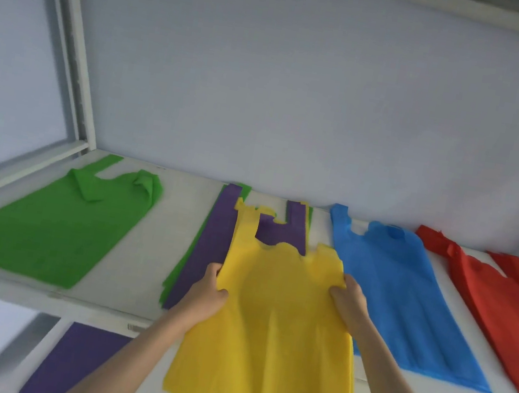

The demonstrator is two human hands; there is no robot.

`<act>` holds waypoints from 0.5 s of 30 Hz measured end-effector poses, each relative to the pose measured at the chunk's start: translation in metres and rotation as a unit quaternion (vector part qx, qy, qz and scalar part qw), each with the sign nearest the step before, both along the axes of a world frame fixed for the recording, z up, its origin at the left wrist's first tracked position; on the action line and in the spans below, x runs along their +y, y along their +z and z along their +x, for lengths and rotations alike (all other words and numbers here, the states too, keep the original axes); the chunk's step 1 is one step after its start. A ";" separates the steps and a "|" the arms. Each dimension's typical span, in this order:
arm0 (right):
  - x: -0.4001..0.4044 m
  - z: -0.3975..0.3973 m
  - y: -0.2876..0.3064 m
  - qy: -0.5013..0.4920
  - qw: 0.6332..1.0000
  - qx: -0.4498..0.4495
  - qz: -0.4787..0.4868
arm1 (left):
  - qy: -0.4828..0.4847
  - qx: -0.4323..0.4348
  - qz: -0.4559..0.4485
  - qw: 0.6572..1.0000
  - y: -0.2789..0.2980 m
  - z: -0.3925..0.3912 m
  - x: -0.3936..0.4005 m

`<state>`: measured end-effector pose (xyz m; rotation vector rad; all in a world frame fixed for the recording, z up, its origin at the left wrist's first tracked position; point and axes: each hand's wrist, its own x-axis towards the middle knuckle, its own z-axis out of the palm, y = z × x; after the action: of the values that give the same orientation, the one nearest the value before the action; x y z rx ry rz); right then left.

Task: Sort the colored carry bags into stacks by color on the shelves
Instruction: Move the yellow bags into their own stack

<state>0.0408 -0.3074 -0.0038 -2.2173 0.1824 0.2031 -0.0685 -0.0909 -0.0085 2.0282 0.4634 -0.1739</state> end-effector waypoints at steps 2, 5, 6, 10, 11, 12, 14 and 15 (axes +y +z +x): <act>-0.009 -0.018 -0.006 -0.003 1.000 0.005 0.012 | 0.012 0.004 0.008 1.000 -0.003 -0.020 -0.010; -0.021 -0.048 -0.015 -0.011 1.000 0.015 0.023 | 0.018 0.016 0.001 1.000 -0.010 -0.055 -0.025; -0.024 -0.058 -0.018 -0.015 0.999 0.021 0.028 | 0.016 0.021 -0.005 1.000 -0.013 -0.067 -0.028; -0.033 -0.091 -0.038 -0.015 0.998 0.041 0.047 | 0.024 0.048 -0.033 0.998 -0.023 -0.107 -0.036; -0.035 -0.098 -0.044 -0.017 0.998 0.044 0.052 | 0.028 0.054 -0.039 0.997 -0.026 -0.115 -0.037; -0.035 -0.106 -0.048 -0.019 0.997 0.048 0.053 | 0.029 0.061 -0.042 0.997 -0.029 -0.123 -0.038; -0.037 -0.121 -0.054 -0.021 0.997 0.054 0.054 | 0.033 0.074 -0.050 0.995 -0.037 -0.137 -0.038; -0.037 -0.127 -0.059 -0.018 0.997 0.057 0.056 | 0.035 0.080 -0.057 0.995 -0.040 -0.145 -0.039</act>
<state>-0.0861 -0.3448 -0.0632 -2.0897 0.2675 0.3133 -0.2131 -0.1302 -0.0481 1.8917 0.6101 -0.3140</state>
